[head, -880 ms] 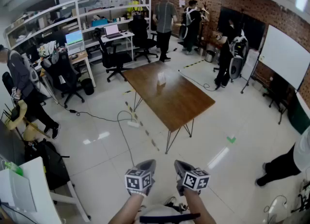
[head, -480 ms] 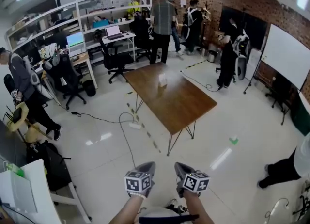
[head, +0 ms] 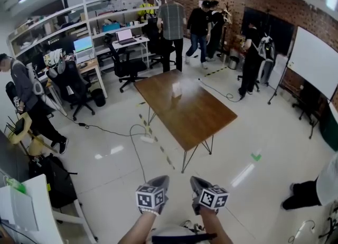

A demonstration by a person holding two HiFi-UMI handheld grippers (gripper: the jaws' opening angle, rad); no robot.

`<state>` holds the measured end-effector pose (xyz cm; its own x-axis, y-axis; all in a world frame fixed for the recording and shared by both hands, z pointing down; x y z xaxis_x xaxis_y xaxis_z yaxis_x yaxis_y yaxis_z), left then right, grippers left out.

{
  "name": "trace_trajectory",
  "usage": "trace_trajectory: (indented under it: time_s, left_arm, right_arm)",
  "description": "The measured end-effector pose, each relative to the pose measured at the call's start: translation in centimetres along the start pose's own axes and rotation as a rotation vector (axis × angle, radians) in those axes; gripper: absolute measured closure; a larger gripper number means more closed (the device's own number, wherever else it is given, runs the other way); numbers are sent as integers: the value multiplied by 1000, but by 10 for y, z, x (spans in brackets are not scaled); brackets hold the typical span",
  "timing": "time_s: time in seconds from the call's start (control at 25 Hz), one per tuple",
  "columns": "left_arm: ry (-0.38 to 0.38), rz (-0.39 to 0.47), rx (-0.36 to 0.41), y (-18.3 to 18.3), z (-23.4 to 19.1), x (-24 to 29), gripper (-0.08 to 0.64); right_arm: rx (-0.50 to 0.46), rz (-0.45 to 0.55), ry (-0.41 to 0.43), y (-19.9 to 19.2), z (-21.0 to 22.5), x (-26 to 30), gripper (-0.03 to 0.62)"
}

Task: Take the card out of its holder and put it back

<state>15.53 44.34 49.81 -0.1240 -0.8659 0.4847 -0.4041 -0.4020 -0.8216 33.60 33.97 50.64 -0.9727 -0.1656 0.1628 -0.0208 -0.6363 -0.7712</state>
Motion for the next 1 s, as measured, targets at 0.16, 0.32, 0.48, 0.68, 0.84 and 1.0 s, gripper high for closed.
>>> trace_trajectory:
  time_s: [0.16,0.32,0.48,0.68,0.84,1.0]
  left_arm:
    - [7,1,-13,-2,11,18,560]
    - [19,11,-25,-6,29,32,560]
    - [46,10,-43,-10,34,41,560]
    - [65,-11,-57,-14,32,51,560]
    - [62,-29,-54,-9,28,71,560]
    - [60,-38,-51,8,13,91,560]
  right_arm:
    - [0,-11,19,9,12,-1,584]
    - [17,-23,26,7,38,-11,584]
    - [47,-42,31,6,51,-17,584]
    - [73,-67,32,0,66,-13,584]
    - [82,-65,26,10,75,0,584]
    - [83,-63,8,20,87,20,584]
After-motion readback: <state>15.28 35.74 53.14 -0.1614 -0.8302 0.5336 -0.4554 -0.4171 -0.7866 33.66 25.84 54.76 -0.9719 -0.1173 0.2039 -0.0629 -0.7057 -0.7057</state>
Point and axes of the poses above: the fingertips, and each gripper's own axes: x forward along the fingers, z to its right, y out of its top, the point moved 8 cm from there along -x, backward along the fingers, and after that the axes turned 13 degrees about y, right-handed, at the moved point
